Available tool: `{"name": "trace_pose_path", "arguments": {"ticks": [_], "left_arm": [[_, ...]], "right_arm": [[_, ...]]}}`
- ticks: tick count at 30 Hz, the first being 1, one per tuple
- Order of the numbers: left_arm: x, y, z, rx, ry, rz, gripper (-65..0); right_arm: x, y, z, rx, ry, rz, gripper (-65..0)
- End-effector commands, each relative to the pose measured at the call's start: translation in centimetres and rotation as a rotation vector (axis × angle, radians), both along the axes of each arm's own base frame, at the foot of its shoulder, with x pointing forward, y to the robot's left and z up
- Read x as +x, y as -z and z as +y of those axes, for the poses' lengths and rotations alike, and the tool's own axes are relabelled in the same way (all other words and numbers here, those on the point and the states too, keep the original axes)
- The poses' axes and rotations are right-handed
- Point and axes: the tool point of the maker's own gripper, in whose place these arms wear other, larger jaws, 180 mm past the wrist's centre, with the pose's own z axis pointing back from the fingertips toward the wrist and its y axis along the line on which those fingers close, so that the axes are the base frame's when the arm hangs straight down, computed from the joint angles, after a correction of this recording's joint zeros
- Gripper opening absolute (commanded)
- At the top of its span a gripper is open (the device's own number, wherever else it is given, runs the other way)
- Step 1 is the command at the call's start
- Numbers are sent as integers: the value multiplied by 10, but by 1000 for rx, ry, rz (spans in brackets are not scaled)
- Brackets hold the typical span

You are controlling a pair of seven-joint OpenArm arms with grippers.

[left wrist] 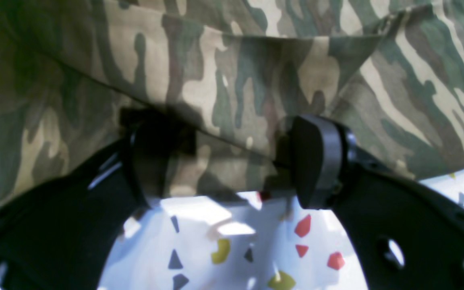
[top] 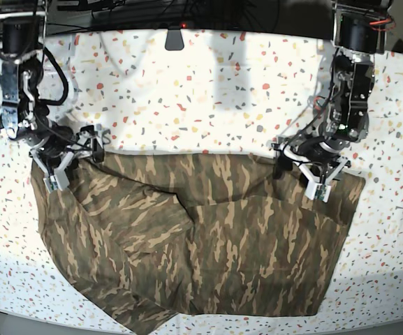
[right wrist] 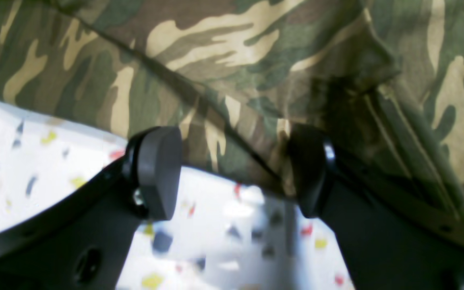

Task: Fold the T-shirt properly
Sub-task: 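Lift the folded edge with both grippers and pull it toward the robot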

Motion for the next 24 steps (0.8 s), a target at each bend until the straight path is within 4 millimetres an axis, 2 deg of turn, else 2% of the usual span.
{"name": "trace_pose_path", "arguments": {"ticks": [1,8,14,18,20,22,24], "left_arm": [[-15,15,0,19,16,90,-204],[27,-19,-1,19,20,-5,-204],[66,-59,-3,109,118,-108,-204],[74,-97,-17,108,262,-198,-204],[73,-116,-16,139,305,-252,-204],[68,-123,-8,223,363,-262,-204],[57,-116,3,339,443,-240,-204]], "right_arm": [[-11,4,-11,-46,-2,50,-234],[21,-25,-17,-25,30,-44,-234],[58,-64,-16,-52,18,-118,-234],[77,-107,-11,-40,-13,-262,-234],[78,-124,-10,-18,-28,-315,-234],[73,-128,-15,-48,-51,-301,-234],[64,-122,-21,-92,-81,-258,-234]]}}
